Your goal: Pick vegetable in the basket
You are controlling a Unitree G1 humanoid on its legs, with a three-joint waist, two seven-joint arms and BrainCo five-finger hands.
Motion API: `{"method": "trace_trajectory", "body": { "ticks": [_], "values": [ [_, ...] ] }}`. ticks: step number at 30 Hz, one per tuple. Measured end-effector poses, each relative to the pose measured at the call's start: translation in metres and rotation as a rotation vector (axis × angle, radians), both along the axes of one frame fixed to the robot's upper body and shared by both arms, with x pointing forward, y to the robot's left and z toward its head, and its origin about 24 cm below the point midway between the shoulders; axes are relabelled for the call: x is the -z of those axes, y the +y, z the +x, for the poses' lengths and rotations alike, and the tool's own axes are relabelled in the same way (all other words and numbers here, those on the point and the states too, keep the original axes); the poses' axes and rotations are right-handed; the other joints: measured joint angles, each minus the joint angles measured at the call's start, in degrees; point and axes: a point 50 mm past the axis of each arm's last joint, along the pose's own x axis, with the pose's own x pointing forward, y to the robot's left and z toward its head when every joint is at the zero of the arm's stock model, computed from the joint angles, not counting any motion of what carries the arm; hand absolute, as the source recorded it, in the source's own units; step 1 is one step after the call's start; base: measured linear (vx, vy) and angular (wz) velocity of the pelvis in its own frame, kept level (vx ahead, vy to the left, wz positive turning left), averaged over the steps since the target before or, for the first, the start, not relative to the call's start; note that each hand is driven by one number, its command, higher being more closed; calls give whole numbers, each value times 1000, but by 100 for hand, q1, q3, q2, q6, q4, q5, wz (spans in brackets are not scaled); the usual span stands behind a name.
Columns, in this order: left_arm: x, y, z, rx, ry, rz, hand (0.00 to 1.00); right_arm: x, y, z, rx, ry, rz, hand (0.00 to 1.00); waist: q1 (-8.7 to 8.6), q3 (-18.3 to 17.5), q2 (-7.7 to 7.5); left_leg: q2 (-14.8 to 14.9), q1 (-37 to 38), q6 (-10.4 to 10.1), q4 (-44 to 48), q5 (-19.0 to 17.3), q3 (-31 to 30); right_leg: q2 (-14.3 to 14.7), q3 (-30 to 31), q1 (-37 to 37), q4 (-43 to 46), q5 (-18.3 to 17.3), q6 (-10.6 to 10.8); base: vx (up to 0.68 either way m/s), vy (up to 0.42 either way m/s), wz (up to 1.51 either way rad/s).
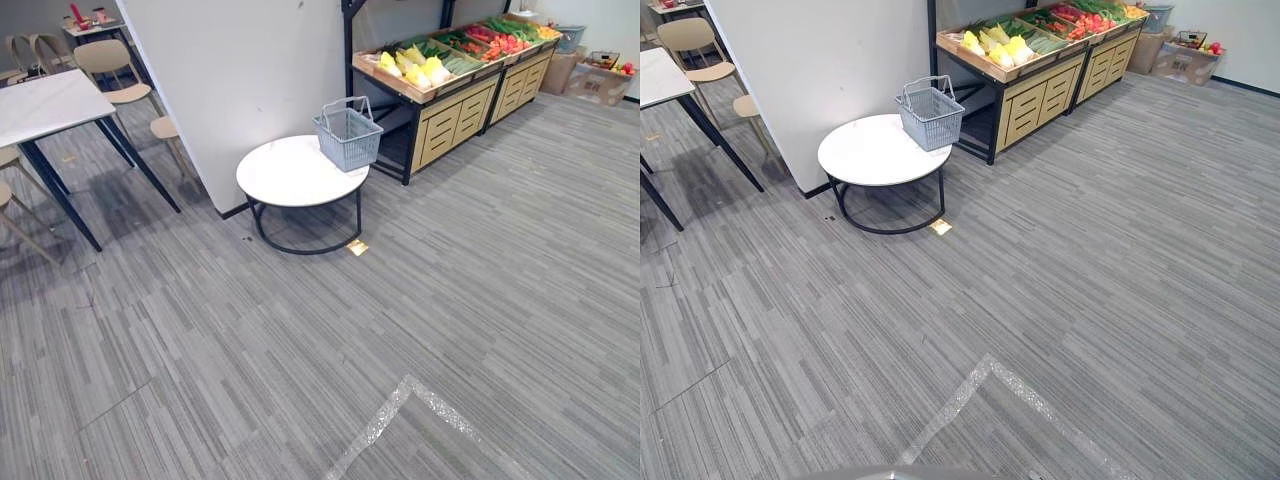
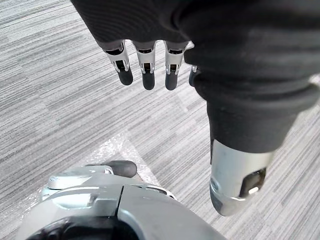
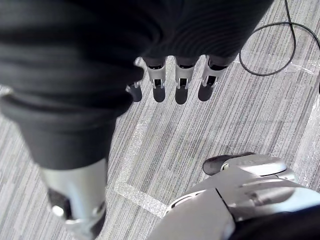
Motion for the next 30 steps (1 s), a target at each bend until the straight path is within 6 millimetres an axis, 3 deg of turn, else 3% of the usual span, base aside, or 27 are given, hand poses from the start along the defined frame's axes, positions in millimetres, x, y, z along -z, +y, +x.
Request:
{"method": "trace_trajectory", "body": {
  "ticks": [1, 5, 6, 7, 9, 13, 14, 15, 17, 22, 23, 25, 26, 30],
  "values": [
    [0, 0, 0, 0, 0, -1, 0, 0, 0, 1, -3, -3, 0, 0, 2, 34, -56, 1, 0, -15, -1, -10, 34, 1, 0, 1, -16, 1, 2, 50, -8, -5],
    [0, 0, 2, 0, -4, -3, 0, -1, 0, 9, 2, -23, -1, 0, -1, 107, -5, 4, 123, -43, -3, -28, 145, 2, 10, 132, -79, 13, 35, 40, -16, -9],
    [0, 0, 3, 2, -6, -2, 0, -1, 0, 10, 1, -25, -2, 0, 0, 179, -70, 6, 154, -62, -6, -41, 149, 2, 12, 165, -90, 11, 38, 0, 0, 0],
    [0, 0, 4, 2, -8, -2, 0, -1, 0, 13, 0, -30, -2, 0, 7, 148, 4, 7, 160, -71, -6, -47, 155, 2, 11, 176, -107, 4, 49, 0, 0, 0],
    [0, 0, 5, 2, -10, 0, 0, -1, 0, 13, 0, -31, -2, 0, 6, 218, -58, 9, 157, -72, -8, -48, 167, 2, 11, 173, -120, -5, 63, 0, 0, 0],
    [0, 0, 5, 1, -12, 4, 0, -1, 0, 13, 1, -32, -2, 0, 8, 192, 7, 24, 159, -70, -29, -48, 199, 14, 10, 177, -141, -2, 63, -45, -26, -2],
    [0, 0, 5, 1, -11, 4, 0, -1, 0, 13, 1, -32, -2, 0, 8, 236, -71, 29, 159, -69, -39, -48, 207, 18, 10, 177, -142, 1, 58, 0, 0, 0],
    [0, 0, 5, 0, -12, 4, 0, -1, 0, 13, 1, -32, -2, 0, 10, 192, 6, 36, 160, -69, -38, -48, 221, 23, 10, 177, -144, 6, 51, 0, 0, 0],
    [0, 0, 5, -2, -11, 3, 0, -1, 0, 13, 3, -32, -1, 0, 9, 235, -68, 45, 165, -68, -40, -49, 242, 32, 17, 177, -145, 8, 50, -11, -15, -2],
    [0, 0, 4, -5, -8, 2, 0, -1, 0, 12, 21, -31, 4, 0, 8, 237, -80, 74, 166, -67, -43, -50, 258, 66, 23, 180, -165, 25, 30, -3, -13, -1],
    [0, 0, 4, -4, -6, 1, 0, -1, 0, 12, 23, -31, 5, 0, 9, 193, -1, 84, 166, -67, -42, -49, 260, 78, 23, 182, -171, 25, 29, 0, 0, 0],
    [0, 0, 4, -5, -5, 1, 0, -1, 0, 12, 33, -31, 6, 0, 9, 239, -80, 98, 164, -67, -44, -50, 262, 93, 20, 183, -178, 25, 29, 0, -38, 0],
    [0, 0, 4, -5, -5, 1, 0, 0, 0, 11, 41, -31, 7, 0, 9, 212, -33, 103, 164, -67, -43, -49, 262, 98, 19, 185, -186, 25, 29, 0, -43, 0],
    [0, 0, 4, -3, -4, 1, 0, 0, 0, 11, 44, -29, 9, 0, 8, 239, -78, 107, 160, -67, -44, -49, 262, 105, 14, 193, -204, 26, 29, 0, -10, 0]
  ]
}}
